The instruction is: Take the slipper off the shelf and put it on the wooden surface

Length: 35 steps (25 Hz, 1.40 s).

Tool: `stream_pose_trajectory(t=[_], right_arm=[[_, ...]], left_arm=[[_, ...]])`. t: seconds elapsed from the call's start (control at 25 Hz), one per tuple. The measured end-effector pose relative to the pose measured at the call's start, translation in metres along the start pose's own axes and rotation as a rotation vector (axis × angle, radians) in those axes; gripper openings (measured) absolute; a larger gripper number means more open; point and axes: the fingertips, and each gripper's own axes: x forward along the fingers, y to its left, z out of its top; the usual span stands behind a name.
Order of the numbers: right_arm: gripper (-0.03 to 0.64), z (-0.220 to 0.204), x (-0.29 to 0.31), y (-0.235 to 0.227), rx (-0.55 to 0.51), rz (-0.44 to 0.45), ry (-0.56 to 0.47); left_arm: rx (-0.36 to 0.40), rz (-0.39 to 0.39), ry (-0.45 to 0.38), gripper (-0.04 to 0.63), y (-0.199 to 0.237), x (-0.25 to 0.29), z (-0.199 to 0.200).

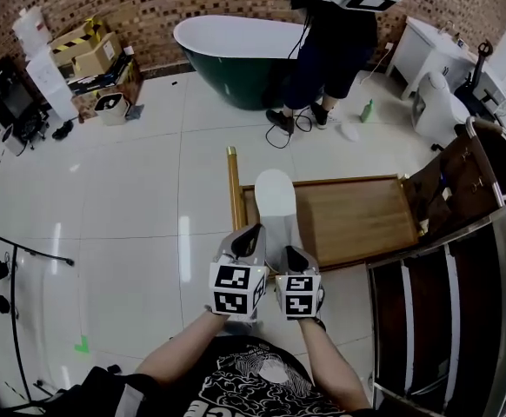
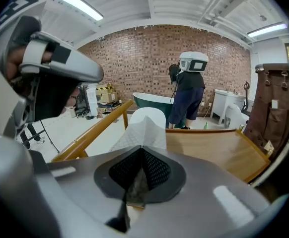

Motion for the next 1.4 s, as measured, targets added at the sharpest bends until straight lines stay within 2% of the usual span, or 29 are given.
stream_pose_trajectory(t=[0.56, 0.72, 0.8, 0.96, 1.4], right_arm=[[0.014, -0.032, 0.066, 0.013, 0.025, 0.015, 0.122], [0.02, -0.044, 0.072, 0.02, 0.051, 0.039, 0.185], [0.045, -0.048, 0.07, 0.023, 0.075, 0.049, 0.196], [0.087, -0.041, 0.064, 0.02, 0.1, 0.049, 0.171], [0.077, 0.007, 0.016, 0.01, 0.109, 0.047, 0.025]], left_arm=[[0.029, -0.04, 0.017, 0.006, 0.027, 0.029, 0.006], [0.024, -0.039, 0.013, 0.006, 0.034, 0.029, 0.009], [0.018, -0.039, 0.016, 0.006, 0.036, 0.026, 0.007], [0.006, -0.034, 0.013, 0.006, 0.037, 0.024, 0.005], [-0.01, -0.028, -0.014, 0.006, 0.011, 0.0, -0.001]])
